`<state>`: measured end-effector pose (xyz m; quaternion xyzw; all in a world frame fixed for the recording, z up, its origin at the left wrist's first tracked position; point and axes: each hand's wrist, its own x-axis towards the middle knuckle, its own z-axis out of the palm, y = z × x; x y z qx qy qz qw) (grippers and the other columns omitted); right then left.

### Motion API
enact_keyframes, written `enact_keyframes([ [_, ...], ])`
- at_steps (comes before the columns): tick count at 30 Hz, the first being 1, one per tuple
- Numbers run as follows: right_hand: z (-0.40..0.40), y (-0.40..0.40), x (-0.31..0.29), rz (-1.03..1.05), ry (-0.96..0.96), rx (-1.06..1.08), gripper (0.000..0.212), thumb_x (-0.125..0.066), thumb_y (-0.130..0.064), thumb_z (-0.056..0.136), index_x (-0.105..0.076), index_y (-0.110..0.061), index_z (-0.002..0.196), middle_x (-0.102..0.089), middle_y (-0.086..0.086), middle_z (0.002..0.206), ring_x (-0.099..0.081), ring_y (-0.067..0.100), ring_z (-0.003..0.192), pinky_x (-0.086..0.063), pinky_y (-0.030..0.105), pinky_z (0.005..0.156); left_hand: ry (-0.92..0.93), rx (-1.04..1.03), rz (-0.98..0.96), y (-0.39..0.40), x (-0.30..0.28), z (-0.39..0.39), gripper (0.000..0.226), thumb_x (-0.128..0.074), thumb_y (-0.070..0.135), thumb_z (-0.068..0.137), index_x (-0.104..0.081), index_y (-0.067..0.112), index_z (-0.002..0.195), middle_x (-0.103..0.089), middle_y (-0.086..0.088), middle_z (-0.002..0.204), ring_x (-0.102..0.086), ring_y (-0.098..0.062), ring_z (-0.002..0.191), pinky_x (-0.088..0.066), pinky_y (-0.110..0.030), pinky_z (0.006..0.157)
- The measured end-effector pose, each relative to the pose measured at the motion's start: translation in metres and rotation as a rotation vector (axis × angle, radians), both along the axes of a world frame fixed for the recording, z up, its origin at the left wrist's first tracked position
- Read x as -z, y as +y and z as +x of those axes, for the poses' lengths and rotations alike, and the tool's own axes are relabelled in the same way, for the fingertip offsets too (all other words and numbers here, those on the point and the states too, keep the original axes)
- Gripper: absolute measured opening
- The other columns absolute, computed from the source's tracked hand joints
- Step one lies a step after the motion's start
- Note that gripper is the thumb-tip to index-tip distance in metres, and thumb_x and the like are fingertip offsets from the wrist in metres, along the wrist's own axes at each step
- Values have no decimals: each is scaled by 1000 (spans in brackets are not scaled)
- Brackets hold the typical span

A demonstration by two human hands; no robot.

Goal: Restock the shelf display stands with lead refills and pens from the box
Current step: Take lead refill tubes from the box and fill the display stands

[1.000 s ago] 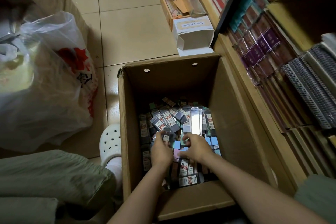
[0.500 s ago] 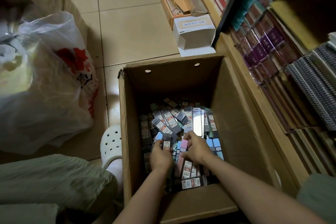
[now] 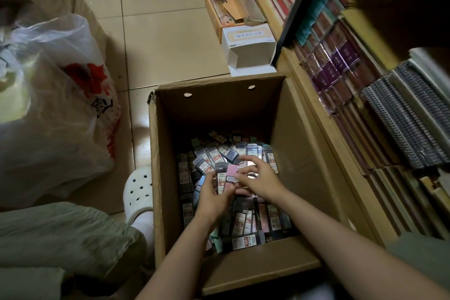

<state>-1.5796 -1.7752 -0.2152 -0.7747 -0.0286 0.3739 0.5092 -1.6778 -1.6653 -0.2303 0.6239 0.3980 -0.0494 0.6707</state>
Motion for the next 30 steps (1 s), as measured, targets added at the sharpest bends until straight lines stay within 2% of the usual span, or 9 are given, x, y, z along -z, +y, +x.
enact_keyframes([
  [3,-4,-4,13,-265,-136,-223,47,-76,-14,84,-58,-15,127,-66,-2,79,-65,10,71,-58,29,72,70,-162,111,6,3,-1,49,-67,13,90,-45,18,134,-61,4,112,-57,-10,94,-50,-33,83],
  [5,-8,-5,21,-418,-179,-452,59,-81,-24,79,-56,-18,132,-62,-5,82,-60,12,77,-52,25,72,110,-243,92,10,9,-2,49,-69,12,88,-46,15,131,-65,-2,111,-63,-20,100,-53,-45,91],
  [9,-14,7,37,-608,-300,-668,76,-83,-44,71,-50,-26,137,-62,3,126,-60,23,113,-50,34,91,139,-298,47,11,19,-1,42,-71,11,86,-52,15,122,-66,4,97,-65,-22,98,-53,-49,92],
  [11,-18,12,44,-677,-326,-705,76,-83,-49,69,-50,-29,135,-62,4,129,-59,26,115,-50,39,93,138,-314,39,11,22,0,34,-71,11,86,-53,18,115,-68,1,99,-66,-22,96,-54,-49,90],
  [16,-22,9,47,-557,-250,-441,64,-87,-36,69,-58,-24,125,-65,1,117,-62,22,103,-52,36,86,141,-308,34,10,24,1,28,-68,11,88,-52,19,110,-68,-1,95,-67,-22,93,-54,-49,89],
  [19,-11,3,34,-489,-281,-293,38,-81,-27,79,-64,-21,112,-62,2,101,-60,19,86,-52,33,76,125,-242,42,9,16,3,30,-68,13,88,-51,19,111,-65,5,88,-64,-17,85,-55,-47,86],
  [22,-1,-5,8,-349,-229,-148,12,-70,-16,88,-62,-18,97,-66,4,86,-62,19,74,-53,33,68,55,-176,17,9,-4,12,28,-71,14,87,-50,26,103,-67,1,91,-65,-16,78,-58,-33,64],
  [25,17,-18,-29,-300,-321,-25,12,-67,-15,90,-59,-20,96,-65,2,91,-61,15,75,-49,26,63,-18,-99,-60,10,-39,32,29,-68,13,89,-52,16,114,-67,-5,92,-62,-17,70,-47,-24,44],
  [30,63,-38,-124,-200,-474,118,24,-65,-10,91,-56,-17,111,-60,0,94,-60,8,75,-47,10,56,-158,401,-5,13,-125,80,28,-58,15,96,-41,14,118,-58,-7,92,-56,-14,64,-44,-26,47],
])
